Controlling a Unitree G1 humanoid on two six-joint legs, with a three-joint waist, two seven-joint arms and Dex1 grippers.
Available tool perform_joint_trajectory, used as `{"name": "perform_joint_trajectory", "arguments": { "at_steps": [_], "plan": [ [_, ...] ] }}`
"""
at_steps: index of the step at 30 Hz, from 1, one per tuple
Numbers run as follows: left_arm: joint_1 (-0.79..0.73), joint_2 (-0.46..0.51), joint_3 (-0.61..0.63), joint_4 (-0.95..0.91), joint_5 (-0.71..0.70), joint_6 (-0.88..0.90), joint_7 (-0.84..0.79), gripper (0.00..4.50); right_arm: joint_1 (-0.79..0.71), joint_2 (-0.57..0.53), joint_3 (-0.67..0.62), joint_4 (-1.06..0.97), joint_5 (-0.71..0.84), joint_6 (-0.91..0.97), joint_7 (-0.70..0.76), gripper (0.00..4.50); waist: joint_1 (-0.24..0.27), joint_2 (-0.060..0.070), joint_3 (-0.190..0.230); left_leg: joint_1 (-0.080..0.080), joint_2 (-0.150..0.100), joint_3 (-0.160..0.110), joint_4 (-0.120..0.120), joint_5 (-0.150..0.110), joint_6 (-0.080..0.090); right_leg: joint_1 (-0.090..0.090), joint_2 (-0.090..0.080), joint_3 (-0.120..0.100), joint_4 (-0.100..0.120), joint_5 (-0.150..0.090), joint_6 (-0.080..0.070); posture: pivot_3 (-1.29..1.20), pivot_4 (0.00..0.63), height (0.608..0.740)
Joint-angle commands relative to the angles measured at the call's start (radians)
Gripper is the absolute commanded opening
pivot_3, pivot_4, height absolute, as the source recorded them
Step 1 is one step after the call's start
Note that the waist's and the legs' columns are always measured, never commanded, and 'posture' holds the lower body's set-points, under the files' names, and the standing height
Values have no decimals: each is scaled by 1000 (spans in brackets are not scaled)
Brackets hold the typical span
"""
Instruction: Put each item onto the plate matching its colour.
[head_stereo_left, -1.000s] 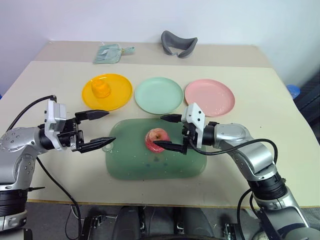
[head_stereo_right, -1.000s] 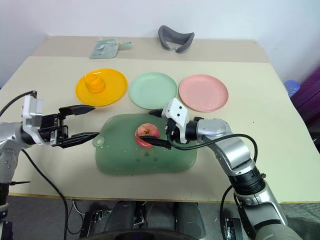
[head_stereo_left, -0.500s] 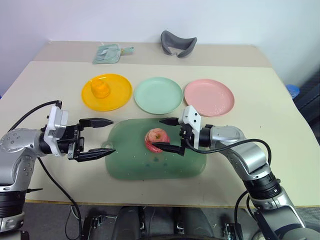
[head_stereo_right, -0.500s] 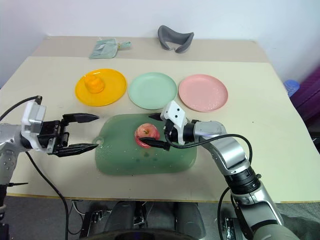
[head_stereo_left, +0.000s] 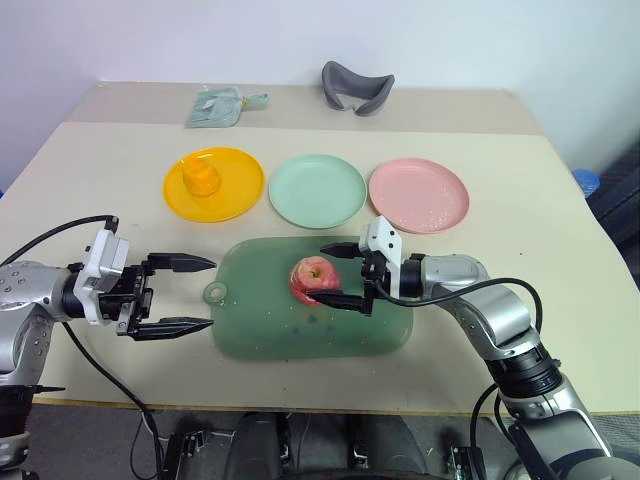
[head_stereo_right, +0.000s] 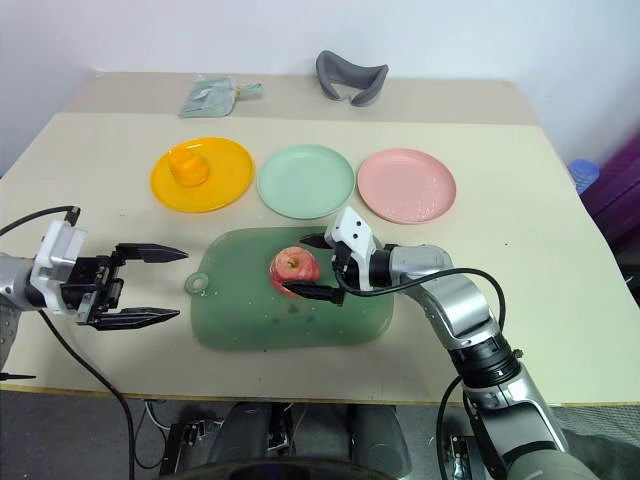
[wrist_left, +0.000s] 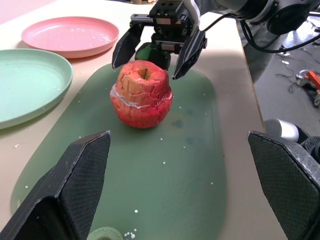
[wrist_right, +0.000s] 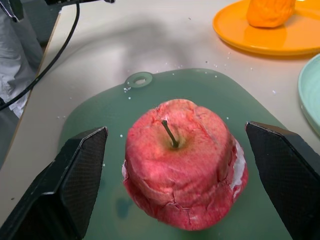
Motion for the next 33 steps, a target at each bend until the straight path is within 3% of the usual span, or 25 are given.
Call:
{"name": "perform_joint_trajectory", "arguments": {
  "at_steps": [1,5,9,16,32,33],
  "plan": [
    [-4,15,26,-18,-4,-13,1,4457,-4,14,-17,-1,3,-31,-2,4500,0,0,0,0,0,0,0,0,0,0,0,0,0,0,0,0,150,740],
    [-8,13,24,-23,-6,-9,8,4457,-4,30,-11,9,2,-39,-10,4500,0,0,0,0,0,0,0,0,0,0,0,0,0,0,0,0,150,740],
    [-11,9,22,-26,-7,-7,16,4500,-3,35,-6,18,-4,-45,-6,3220,1,0,0,0,0,0,0,0,0,0,0,0,0,0,0,0,150,740],
    [-8,-8,15,-38,-6,-13,44,4500,-14,29,-20,40,-18,-70,0,3220,0,0,0,0,0,0,0,0,0,0,0,0,0,0,0,0,150,740],
    [-17,-38,0,-49,0,-16,75,4500,-5,-4,-80,-26,125,57,72,3220,2,0,0,0,0,0,0,0,0,0,0,0,0,0,0,0,150,740],
    [-18,-39,-2,-49,0,-15,76,4500,-2,-13,-83,-36,142,75,82,3751,2,0,0,0,0,0,0,0,0,0,0,0,0,0,0,0,150,740]
  ]
}}
